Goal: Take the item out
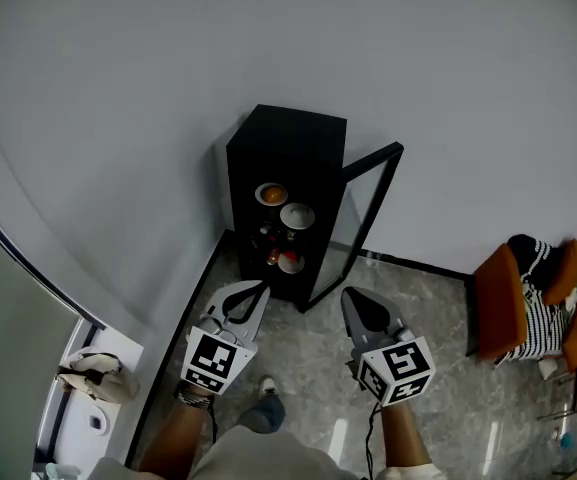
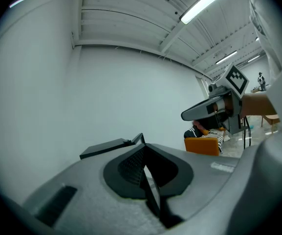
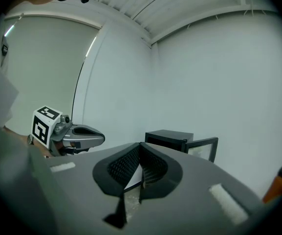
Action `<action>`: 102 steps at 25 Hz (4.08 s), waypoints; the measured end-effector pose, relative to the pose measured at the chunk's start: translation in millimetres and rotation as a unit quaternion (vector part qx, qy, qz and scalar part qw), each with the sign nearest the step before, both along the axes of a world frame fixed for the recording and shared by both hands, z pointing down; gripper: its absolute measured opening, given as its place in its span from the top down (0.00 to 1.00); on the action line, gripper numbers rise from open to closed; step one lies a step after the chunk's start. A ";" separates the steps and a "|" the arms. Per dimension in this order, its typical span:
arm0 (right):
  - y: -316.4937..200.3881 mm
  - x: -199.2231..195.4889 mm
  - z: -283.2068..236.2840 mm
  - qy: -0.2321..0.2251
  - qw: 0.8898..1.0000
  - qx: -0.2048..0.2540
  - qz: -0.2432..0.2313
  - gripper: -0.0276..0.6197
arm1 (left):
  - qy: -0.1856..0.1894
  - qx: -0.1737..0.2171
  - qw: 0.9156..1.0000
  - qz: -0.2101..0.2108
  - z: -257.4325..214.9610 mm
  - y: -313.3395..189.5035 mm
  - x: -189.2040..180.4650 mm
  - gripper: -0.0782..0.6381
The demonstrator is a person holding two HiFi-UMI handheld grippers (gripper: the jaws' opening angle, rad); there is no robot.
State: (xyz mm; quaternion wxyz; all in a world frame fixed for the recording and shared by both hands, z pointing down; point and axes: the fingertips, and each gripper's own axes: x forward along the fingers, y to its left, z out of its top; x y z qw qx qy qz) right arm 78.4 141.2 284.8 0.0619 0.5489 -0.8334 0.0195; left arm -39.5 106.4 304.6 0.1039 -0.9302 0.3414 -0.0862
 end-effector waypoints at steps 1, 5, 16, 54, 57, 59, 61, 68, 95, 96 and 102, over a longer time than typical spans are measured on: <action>-13.6 1.1 -0.5 -0.001 1.000 -0.002 -0.001 0.95 | 0.000 -0.001 1.000 0.001 -1.1 -13.1 3.1 0.88; -62.8 7.3 4.9 -0.009 1.000 -0.012 -0.004 0.95 | -0.006 -0.007 1.000 -0.001 1.0 -59.1 13.8 0.88; -158.1 17.8 20.1 -0.060 0.998 -0.032 0.006 0.95 | -0.015 -0.026 0.999 -0.012 17.0 -146.7 19.6 0.88; -400.7 -5.9 211.4 -0.319 0.928 -0.189 0.024 0.85 | -0.046 -0.151 0.981 -0.111 139.4 -334.3 3.7 0.88; -417.6 0.3 246.2 -0.342 0.912 -0.222 0.050 0.83 | -0.046 -0.163 0.978 -0.121 151.0 -342.4 0.0 0.88; -427.1 7.2 269.4 -0.353 0.901 -0.241 0.071 0.81 | -0.047 -0.172 0.976 -0.124 159.8 -347.0 0.6 0.88; -435.3 14.4 291.7 -0.367 0.889 -0.257 0.093 0.80 | -0.049 -0.180 0.974 -0.126 168.9 -351.2 2.6 0.88; -448.4 30.9 377.7 -0.413 0.835 -0.311 0.188 0.79 | -0.060 -0.207 0.968 -0.128 197.7 -360.5 6.0 0.88; -503.6 49.2 490.2 -0.636 0.675 -0.248 0.281 0.79 | -0.060 -0.263 0.952 -0.145 256.9 -372.8 10.5 0.88; -505.7 50.1 489.8 -0.639 0.675 -0.242 0.279 0.80 | -0.061 -0.264 0.952 -0.146 257.8 -372.7 9.6 0.88; -515.1 52.4 486.4 -0.677 0.656 -0.218 0.252 0.92 | -0.065 -0.271 0.949 -0.148 264.2 -368.2 6.1 0.88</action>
